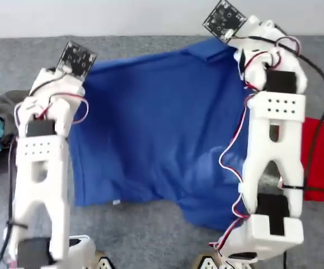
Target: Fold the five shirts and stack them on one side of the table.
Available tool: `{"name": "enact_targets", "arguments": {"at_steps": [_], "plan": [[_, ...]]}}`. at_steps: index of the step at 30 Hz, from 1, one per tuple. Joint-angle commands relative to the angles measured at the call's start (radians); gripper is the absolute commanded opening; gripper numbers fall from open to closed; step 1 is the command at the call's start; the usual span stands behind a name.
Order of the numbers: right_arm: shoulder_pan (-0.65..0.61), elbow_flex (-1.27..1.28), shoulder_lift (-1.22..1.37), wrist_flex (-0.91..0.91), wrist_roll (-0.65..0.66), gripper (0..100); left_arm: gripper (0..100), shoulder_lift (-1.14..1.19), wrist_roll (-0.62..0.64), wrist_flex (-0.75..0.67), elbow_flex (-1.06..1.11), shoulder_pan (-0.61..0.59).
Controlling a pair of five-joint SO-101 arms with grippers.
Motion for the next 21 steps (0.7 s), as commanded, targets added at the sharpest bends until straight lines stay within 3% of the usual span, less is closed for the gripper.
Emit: {"name": "enact_targets", "arguments": {"at_steps": [1, 7, 11, 21], "plan": [[-0.013, -0.008, 0.024, -0.127, -0.011, 1.0, 1, 0.126, -0.009, -0.018, -0.183, -0.003], [-0.022, -0.008, 0.076, -0.194, -0.025, 1.0, 1, 0.241, -0.011, -0.002, -0.308, 0.000], [-0.021, -0.006, 0.073, -0.170, -0.098, 1.0, 1, 0.250, -0.064, 0.101, -0.303, 0.003], [-0.004, -0.015, -0.033, 0.469, -0.104, 1.0, 1, 0.252, -0.091, 0.539, -0.303, -0.002]]}}
